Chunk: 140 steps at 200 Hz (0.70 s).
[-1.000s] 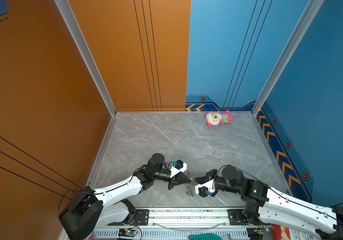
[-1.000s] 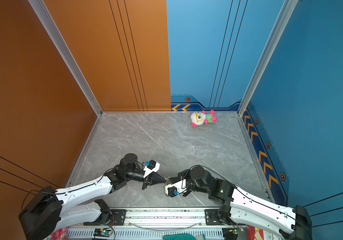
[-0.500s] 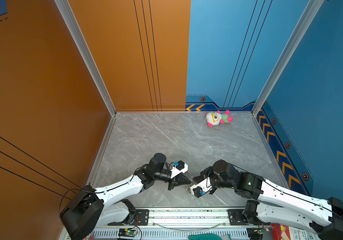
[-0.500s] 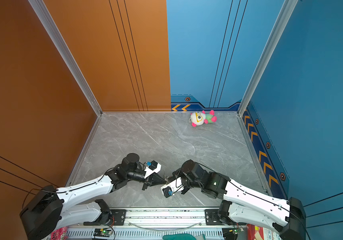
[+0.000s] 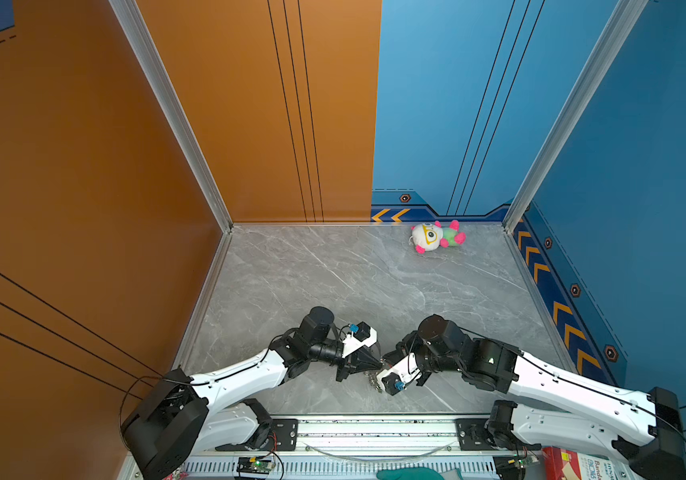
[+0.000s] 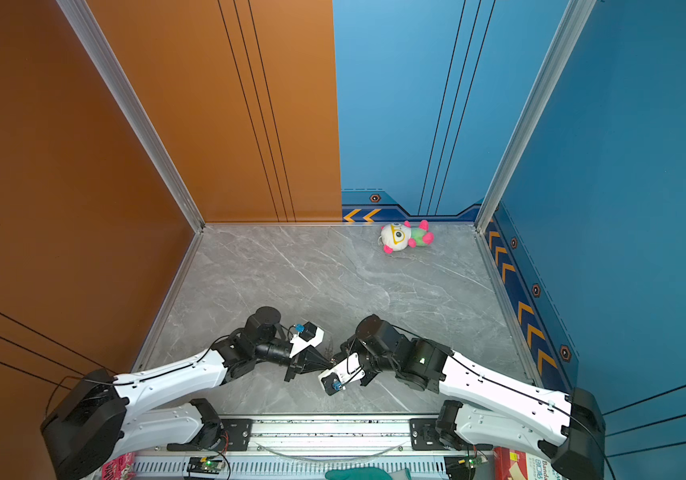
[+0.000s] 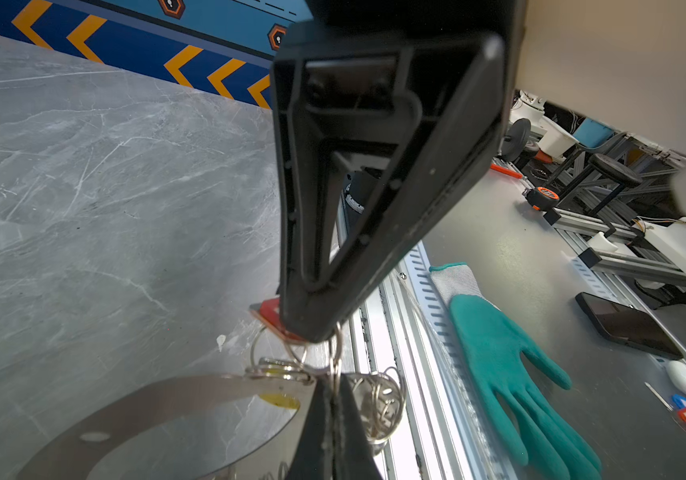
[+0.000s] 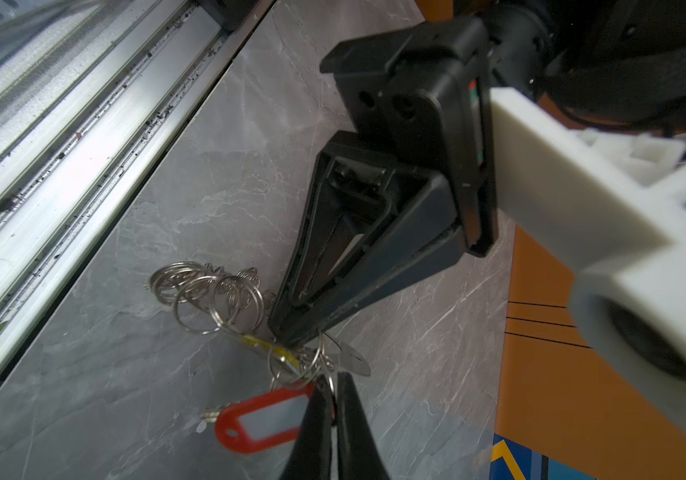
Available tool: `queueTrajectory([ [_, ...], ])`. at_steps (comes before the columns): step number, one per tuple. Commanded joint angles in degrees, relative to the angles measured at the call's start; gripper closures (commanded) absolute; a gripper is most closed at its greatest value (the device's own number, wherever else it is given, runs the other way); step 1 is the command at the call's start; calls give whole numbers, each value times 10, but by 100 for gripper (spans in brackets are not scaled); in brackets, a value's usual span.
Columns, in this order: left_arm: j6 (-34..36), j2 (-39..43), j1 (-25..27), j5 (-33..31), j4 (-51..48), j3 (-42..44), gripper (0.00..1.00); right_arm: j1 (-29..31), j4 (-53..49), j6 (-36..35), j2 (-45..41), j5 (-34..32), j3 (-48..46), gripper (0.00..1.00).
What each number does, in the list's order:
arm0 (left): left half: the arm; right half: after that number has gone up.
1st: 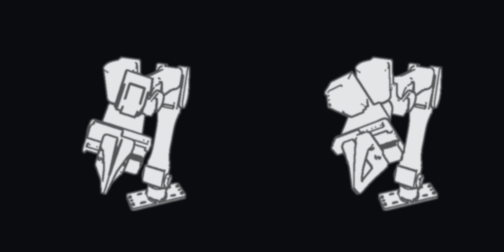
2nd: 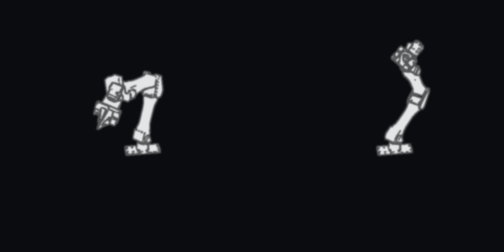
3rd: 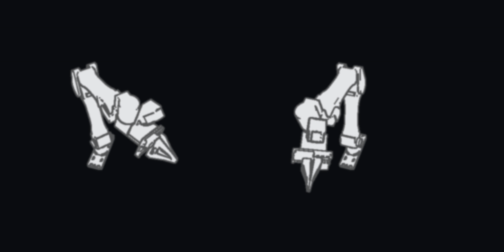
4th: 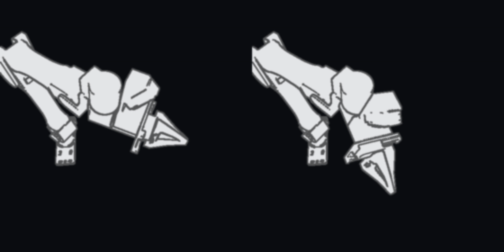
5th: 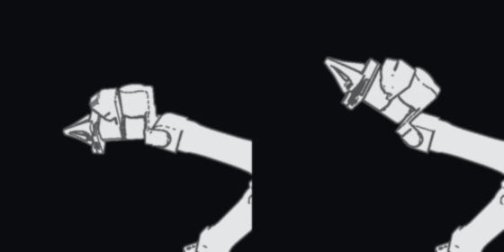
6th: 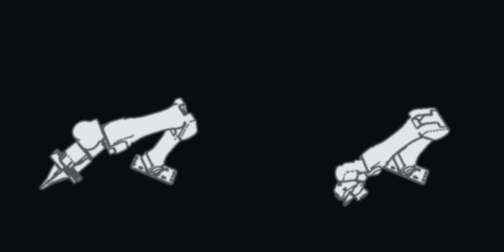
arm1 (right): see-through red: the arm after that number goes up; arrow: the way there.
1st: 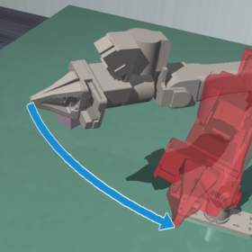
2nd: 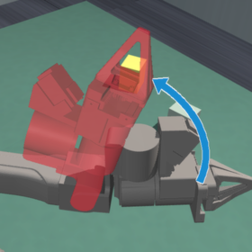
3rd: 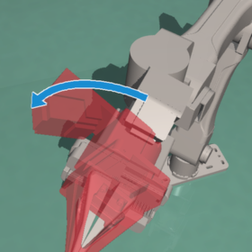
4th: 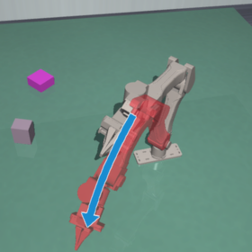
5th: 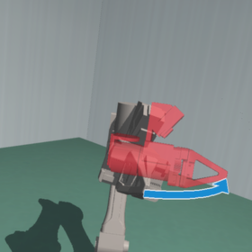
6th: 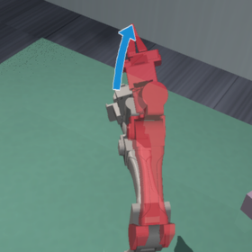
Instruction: Put the keys on the keyring
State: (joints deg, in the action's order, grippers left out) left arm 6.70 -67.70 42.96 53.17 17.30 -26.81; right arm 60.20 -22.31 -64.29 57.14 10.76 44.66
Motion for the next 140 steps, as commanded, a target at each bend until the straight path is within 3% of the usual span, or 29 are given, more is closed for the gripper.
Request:
queueTrajectory([
  [1,16,-5,8,5,3,-18,100,3,74,15,3,33,-4,89],
  [91,20,20,5,-17,7,-9,100,-1,95,61,-19,21,-45,79],
  [140,14,35,3,-38,24,2,100,-20,112,123,-72,13,-60,76],
])
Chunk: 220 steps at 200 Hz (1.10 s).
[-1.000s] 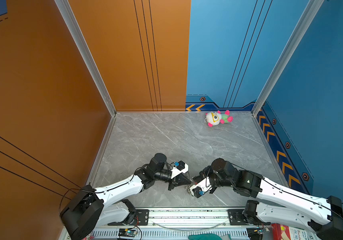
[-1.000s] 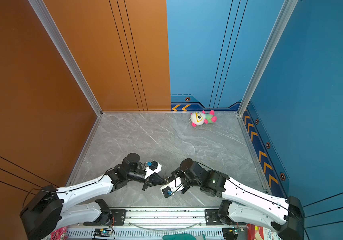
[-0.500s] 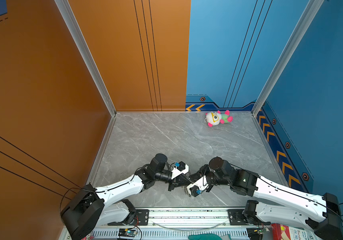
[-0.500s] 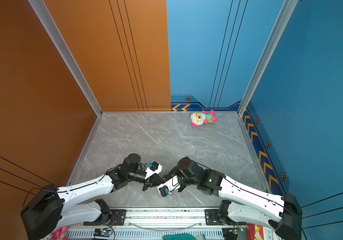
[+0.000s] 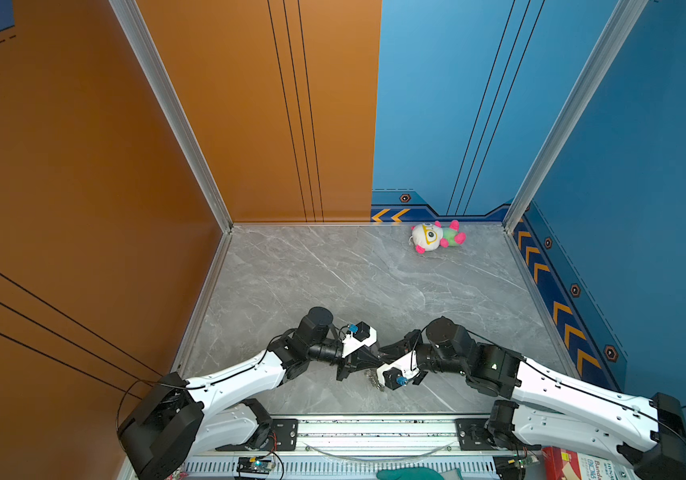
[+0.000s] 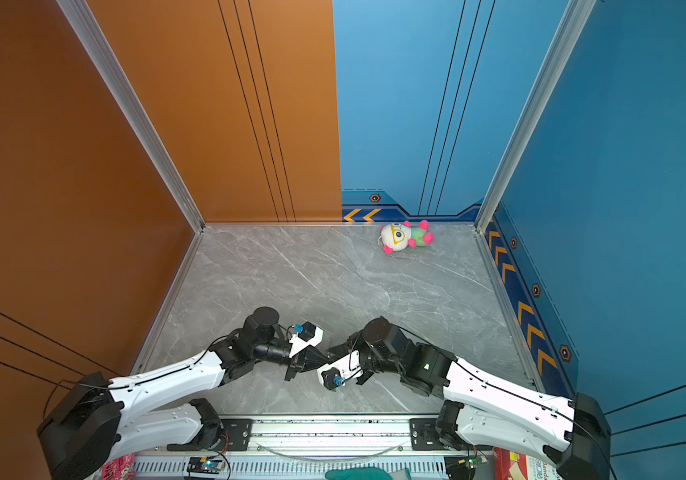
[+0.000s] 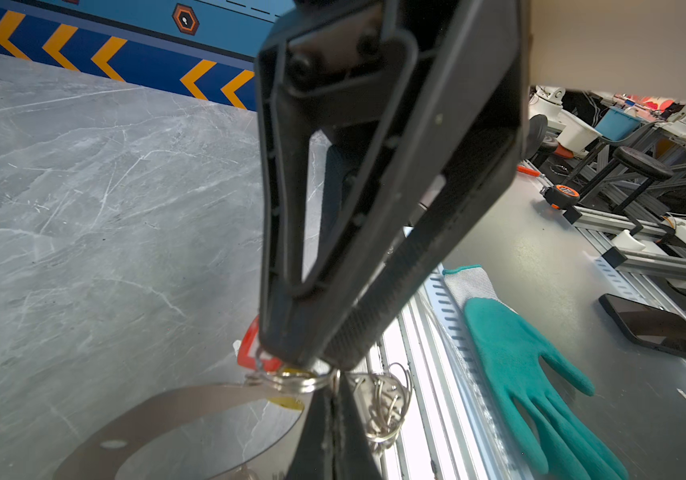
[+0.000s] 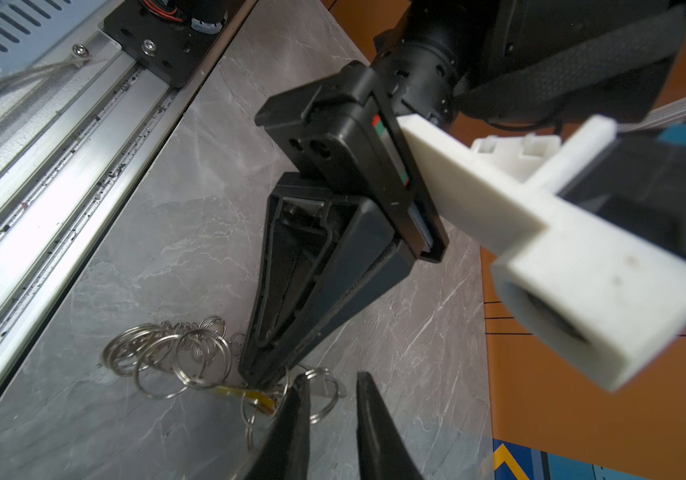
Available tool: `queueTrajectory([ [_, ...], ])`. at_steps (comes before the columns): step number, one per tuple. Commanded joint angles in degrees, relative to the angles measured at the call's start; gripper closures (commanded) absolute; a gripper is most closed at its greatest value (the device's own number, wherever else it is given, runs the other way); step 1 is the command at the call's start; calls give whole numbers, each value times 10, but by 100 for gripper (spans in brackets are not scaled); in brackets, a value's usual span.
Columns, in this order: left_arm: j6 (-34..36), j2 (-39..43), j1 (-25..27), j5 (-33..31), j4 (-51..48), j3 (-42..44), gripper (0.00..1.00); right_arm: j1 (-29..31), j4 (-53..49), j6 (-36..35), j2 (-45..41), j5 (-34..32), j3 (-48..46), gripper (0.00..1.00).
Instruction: Put the keys on the keyring
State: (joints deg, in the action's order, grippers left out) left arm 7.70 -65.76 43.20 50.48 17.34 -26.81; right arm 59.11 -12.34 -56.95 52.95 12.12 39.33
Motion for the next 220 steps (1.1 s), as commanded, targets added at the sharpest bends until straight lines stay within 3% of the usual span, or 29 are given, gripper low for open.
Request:
queueTrajectory([
  [1,4,16,1,-11,24,2,100,-9,12,52,-31,-1,-7,76],
  [50,1,31,-2,-41,41,14,100,-16,-36,161,-76,28,12,76],
  [109,2,65,-3,-101,80,43,100,-16,-30,297,-61,71,1,87],
  [165,11,76,-1,-101,84,50,100,-45,-7,332,-37,93,-6,80],
  [220,14,80,3,-101,85,53,100,-55,5,348,1,108,-4,80],
])
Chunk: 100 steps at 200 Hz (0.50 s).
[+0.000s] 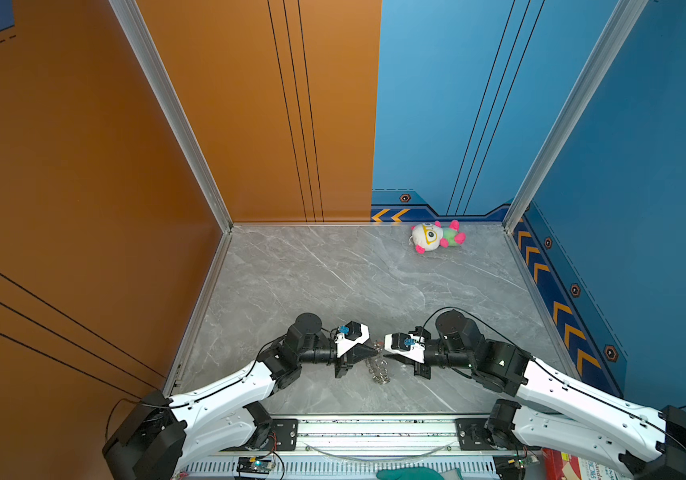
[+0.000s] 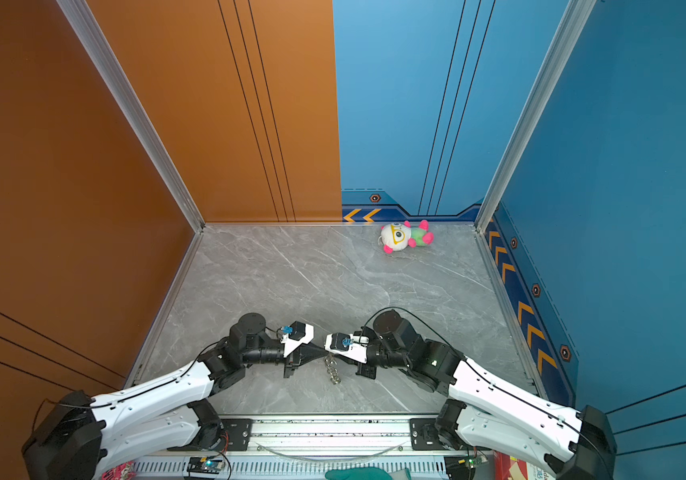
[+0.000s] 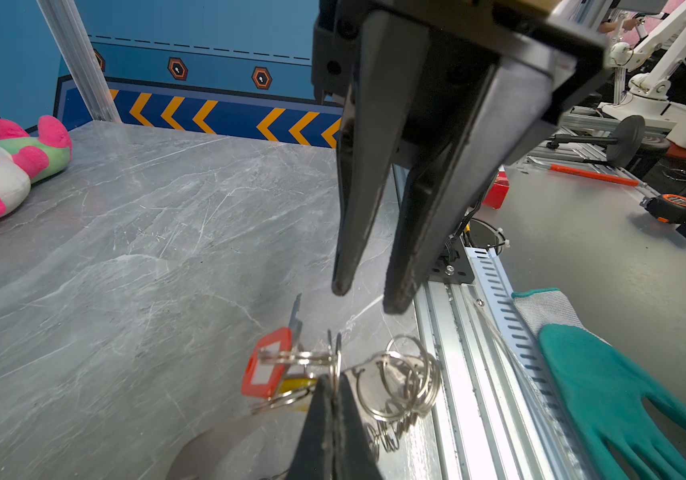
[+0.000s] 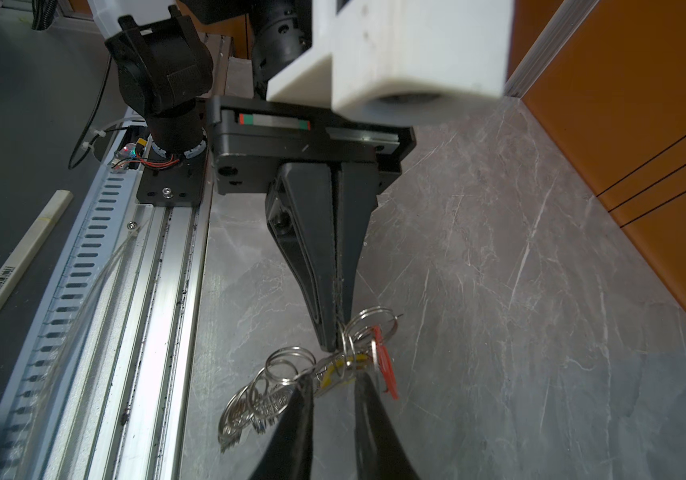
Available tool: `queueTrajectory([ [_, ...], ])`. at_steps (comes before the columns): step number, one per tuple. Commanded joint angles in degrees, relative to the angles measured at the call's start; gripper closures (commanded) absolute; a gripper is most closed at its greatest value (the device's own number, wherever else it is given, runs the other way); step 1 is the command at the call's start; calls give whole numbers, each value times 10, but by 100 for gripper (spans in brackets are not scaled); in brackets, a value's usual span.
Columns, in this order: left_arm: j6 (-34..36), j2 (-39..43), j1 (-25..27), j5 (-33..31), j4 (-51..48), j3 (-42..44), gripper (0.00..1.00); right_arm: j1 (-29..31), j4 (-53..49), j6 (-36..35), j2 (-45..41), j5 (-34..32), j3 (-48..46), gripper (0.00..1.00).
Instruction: Put the keys on the keyring
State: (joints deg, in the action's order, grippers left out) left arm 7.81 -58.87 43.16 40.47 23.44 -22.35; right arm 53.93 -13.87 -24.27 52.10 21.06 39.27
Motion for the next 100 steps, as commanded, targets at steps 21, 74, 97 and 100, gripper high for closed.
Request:
queueTrajectory([
  [21,13,11,3,1,24,9,100,-5,25,23,20,17,-3,81],
  [74,15,14,5,10,25,11,100,-10,28,27,33,17,1,80],
  [97,15,15,6,11,25,10,100,-11,29,29,37,25,1,81],
  [100,15,15,6,10,25,11,100,-11,29,30,37,26,1,81],
])
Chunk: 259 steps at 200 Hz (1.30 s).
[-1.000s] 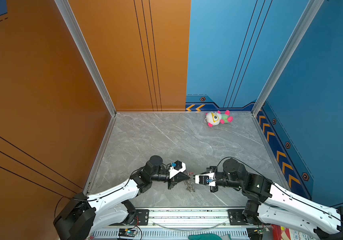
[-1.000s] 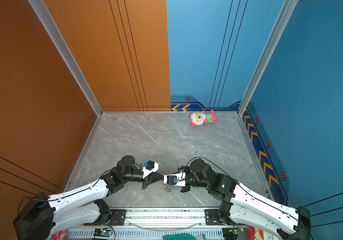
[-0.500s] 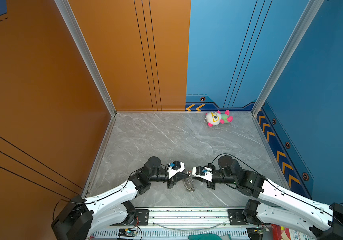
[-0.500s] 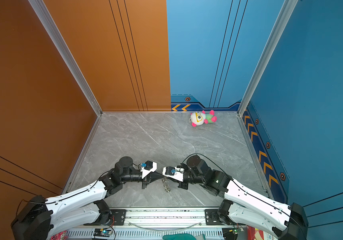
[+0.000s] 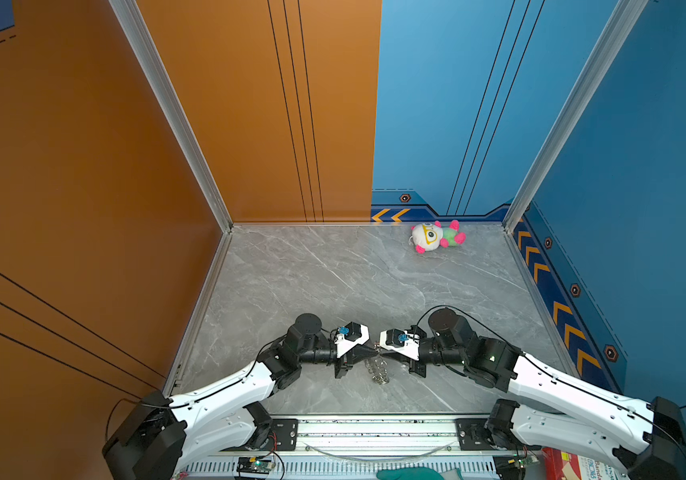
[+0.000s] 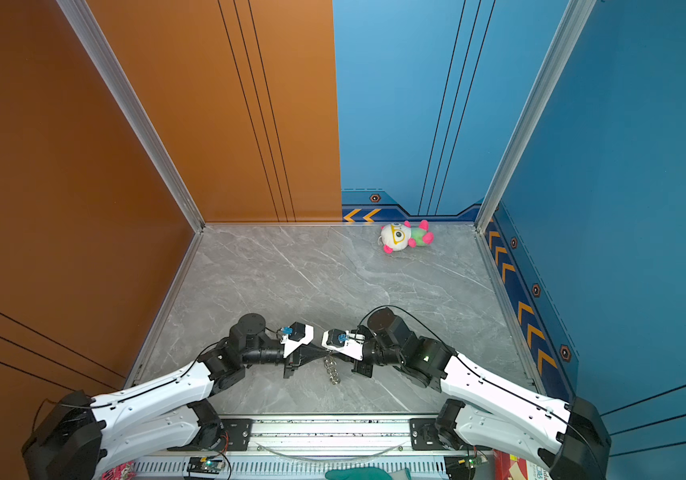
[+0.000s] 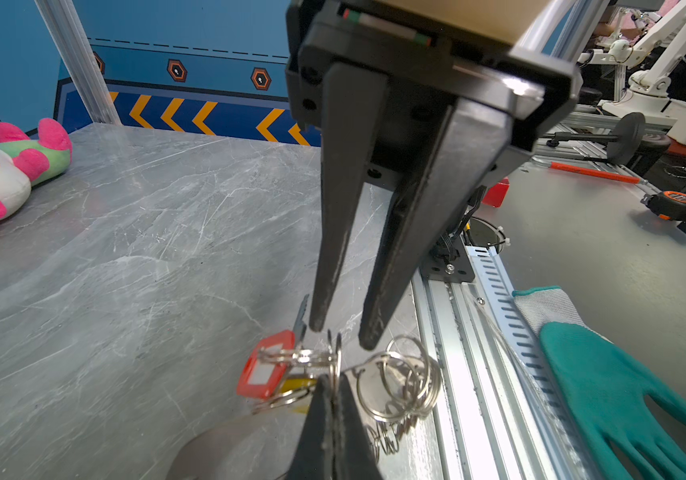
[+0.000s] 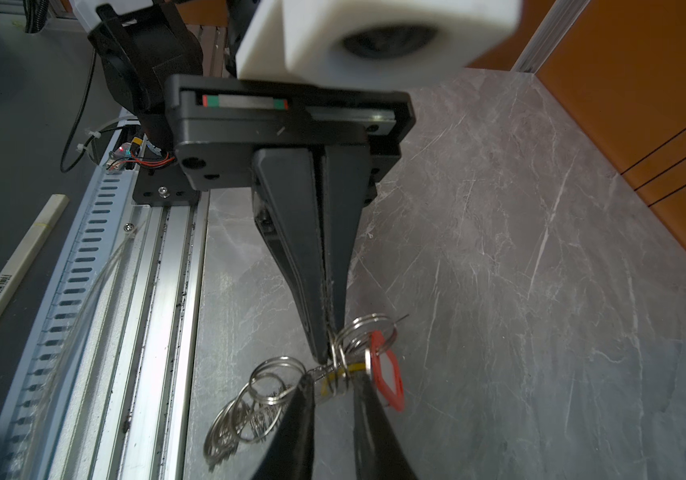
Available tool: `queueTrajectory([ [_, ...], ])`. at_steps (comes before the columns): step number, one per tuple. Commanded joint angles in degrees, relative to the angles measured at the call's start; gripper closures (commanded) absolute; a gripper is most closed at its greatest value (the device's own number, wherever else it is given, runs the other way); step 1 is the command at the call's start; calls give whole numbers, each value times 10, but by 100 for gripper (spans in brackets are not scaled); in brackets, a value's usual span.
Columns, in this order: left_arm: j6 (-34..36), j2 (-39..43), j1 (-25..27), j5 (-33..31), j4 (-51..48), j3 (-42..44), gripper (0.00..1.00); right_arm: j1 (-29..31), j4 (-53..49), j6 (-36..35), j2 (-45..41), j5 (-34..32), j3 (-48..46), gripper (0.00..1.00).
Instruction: Put the keys on the keyring
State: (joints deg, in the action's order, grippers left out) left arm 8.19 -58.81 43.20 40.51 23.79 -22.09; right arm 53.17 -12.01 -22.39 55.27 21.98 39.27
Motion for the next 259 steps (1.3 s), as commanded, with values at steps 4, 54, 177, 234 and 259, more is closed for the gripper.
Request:
queueTrajectory([
  [4,11,14,6,10,21,9,100,-3,10,11,5,17,1,81],
  [54,15,15,8,9,24,10,100,-4,11,12,17,24,2,85],
  [177,14,11,9,5,27,11,100,-4,3,4,30,23,13,100],
  [234,-41,12,9,-54,25,9,65,-8,11,-24,3,-73,-10,100],
  [259,-95,31,10,-91,20,7,61,-9,28,-26,-3,-90,-28,100],
])
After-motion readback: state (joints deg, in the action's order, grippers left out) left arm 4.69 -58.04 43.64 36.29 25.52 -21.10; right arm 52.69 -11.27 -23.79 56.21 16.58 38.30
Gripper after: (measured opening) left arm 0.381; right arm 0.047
